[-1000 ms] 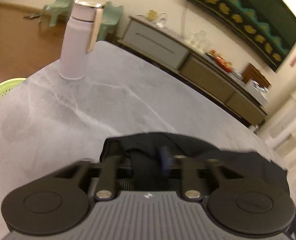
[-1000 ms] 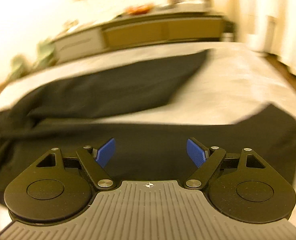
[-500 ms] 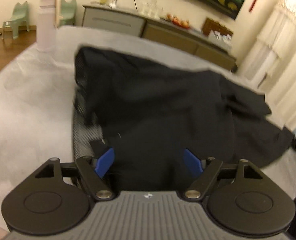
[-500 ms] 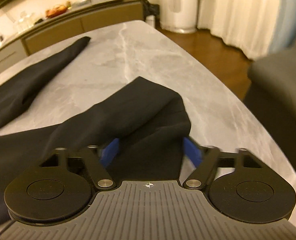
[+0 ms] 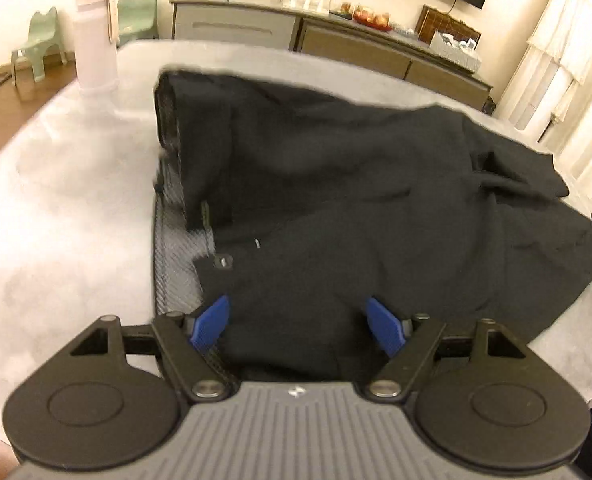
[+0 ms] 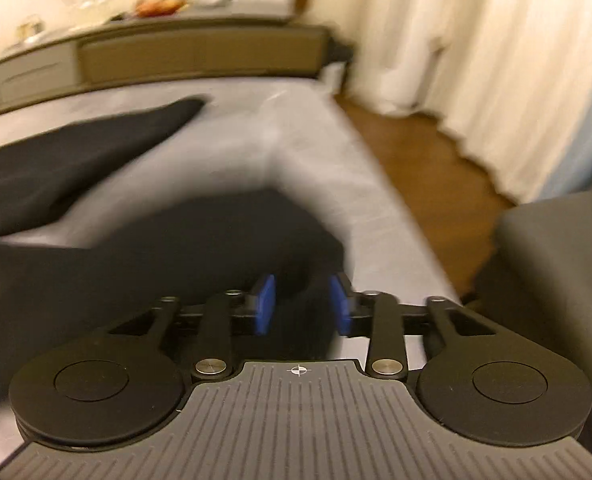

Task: Fold clothes

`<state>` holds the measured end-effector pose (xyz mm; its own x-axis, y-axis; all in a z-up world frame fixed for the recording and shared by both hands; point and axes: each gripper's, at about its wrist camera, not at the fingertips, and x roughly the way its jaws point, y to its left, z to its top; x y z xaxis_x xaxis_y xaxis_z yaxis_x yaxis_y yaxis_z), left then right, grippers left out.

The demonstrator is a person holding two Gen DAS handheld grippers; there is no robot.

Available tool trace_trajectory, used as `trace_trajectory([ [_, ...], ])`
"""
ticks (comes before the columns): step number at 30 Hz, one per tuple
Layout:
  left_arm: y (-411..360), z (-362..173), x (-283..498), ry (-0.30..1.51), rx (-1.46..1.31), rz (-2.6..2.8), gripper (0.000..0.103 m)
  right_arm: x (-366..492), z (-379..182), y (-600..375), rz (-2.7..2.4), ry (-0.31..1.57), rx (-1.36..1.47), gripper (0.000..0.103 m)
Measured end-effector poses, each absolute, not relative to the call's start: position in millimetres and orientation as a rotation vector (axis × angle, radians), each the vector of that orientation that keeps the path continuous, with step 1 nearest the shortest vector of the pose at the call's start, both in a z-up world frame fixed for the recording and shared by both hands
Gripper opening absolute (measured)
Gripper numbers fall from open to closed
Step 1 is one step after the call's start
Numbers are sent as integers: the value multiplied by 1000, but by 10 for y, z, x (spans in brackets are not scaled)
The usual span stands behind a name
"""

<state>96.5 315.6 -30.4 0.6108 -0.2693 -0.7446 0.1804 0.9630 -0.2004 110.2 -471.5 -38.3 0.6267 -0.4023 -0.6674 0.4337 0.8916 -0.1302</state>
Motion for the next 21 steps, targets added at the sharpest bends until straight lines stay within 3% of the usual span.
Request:
trace_trajectory([
  [1, 3184, -223, 989, 856, -117, -260, 78, 1098, -310, -4721, -484, 713, 92, 58],
  [8, 3114, -124, 1559, 832, -119, -176, 78, 2130, -191, -4468, -277, 701, 238, 73],
  [15, 2979, -148, 2110, 830, -114, -101, 78, 3367, -751, -4387, -293, 779, 259, 72],
  [17, 2950, -142, 2188, 823, -128, -120, 78, 3523, -887, -4344, -297, 773, 217, 60],
  [18, 2930, -149, 2227, 823, -135, -126, 78, 3578, -918, -4303, -292, 766, 193, 48],
  [19, 2917, -150, 2256, 822, -134, -133, 78, 3622, -920, -4252, -280, 760, 171, 16],
  [20, 2904, -151, 2283, 820, -132, -140, 78, 3642, -893, -4200, -267, 749, 153, 2],
  [21, 2896, -148, 2299, 818, -129, -139, 78, 3641, -837, -4148, -251, 733, 140, 2],
])
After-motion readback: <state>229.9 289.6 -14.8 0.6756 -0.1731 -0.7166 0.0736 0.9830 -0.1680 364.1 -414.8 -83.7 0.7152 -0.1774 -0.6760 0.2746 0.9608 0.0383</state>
